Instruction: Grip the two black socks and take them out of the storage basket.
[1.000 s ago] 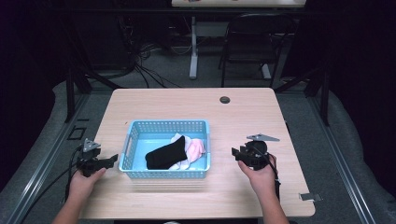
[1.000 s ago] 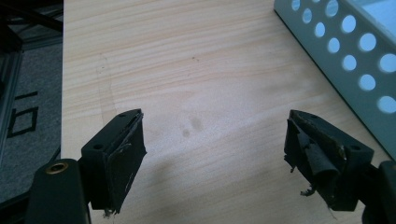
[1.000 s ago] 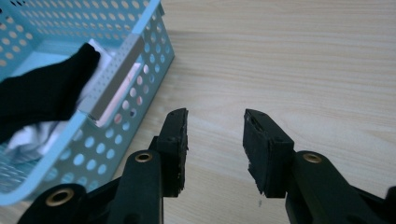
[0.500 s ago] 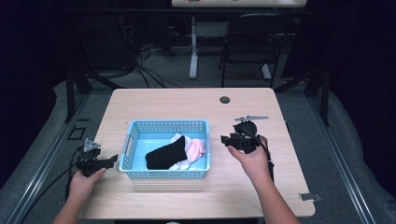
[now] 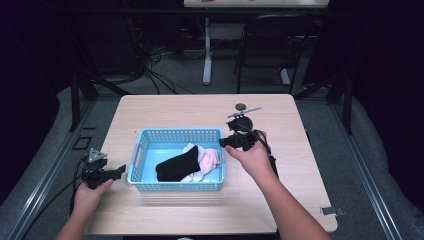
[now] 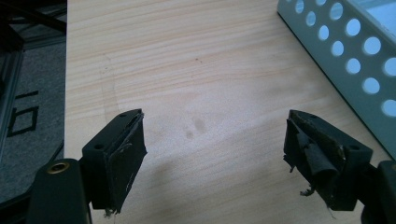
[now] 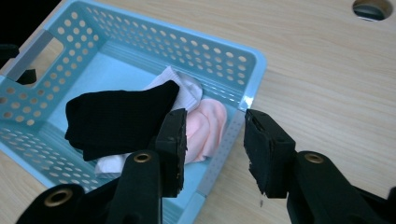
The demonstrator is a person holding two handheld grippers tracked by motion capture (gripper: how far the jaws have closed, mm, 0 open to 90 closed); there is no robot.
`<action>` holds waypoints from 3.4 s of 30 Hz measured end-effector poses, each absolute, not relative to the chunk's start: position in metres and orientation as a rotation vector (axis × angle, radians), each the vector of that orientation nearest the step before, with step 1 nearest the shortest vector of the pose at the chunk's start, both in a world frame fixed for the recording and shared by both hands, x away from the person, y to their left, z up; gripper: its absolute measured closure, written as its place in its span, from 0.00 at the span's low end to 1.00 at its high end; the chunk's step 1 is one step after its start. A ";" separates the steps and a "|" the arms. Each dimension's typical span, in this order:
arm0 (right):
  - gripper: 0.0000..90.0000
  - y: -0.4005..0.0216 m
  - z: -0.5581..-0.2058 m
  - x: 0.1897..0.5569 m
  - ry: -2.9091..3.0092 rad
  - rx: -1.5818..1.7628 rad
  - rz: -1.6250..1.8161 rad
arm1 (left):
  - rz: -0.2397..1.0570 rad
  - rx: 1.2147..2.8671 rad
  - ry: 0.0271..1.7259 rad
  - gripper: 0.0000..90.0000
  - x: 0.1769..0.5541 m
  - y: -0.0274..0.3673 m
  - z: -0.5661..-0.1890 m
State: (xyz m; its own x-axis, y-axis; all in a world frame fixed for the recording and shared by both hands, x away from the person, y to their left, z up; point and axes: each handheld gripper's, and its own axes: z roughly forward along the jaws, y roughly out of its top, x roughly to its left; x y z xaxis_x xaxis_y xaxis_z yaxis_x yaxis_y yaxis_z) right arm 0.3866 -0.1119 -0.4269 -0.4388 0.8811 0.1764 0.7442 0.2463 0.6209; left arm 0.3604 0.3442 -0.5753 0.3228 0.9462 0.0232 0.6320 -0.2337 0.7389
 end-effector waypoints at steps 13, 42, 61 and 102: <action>0.66 -0.066 -0.463 0.412 2.470 1.566 0.872 | 0.639 1.964 1.379 0.23 0.361 0.343 -0.576; 0.67 -0.012 -0.515 0.438 2.628 1.728 0.707 | 0.644 1.969 1.373 0.23 0.361 0.342 -0.575; 0.97 -0.008 -0.495 0.426 2.626 1.554 0.798 | 0.643 1.966 1.375 0.23 0.361 0.342 -0.576; 0.97 -0.050 -0.368 0.393 2.520 1.369 1.115 | 0.633 1.980 1.369 0.23 0.362 0.341 -0.576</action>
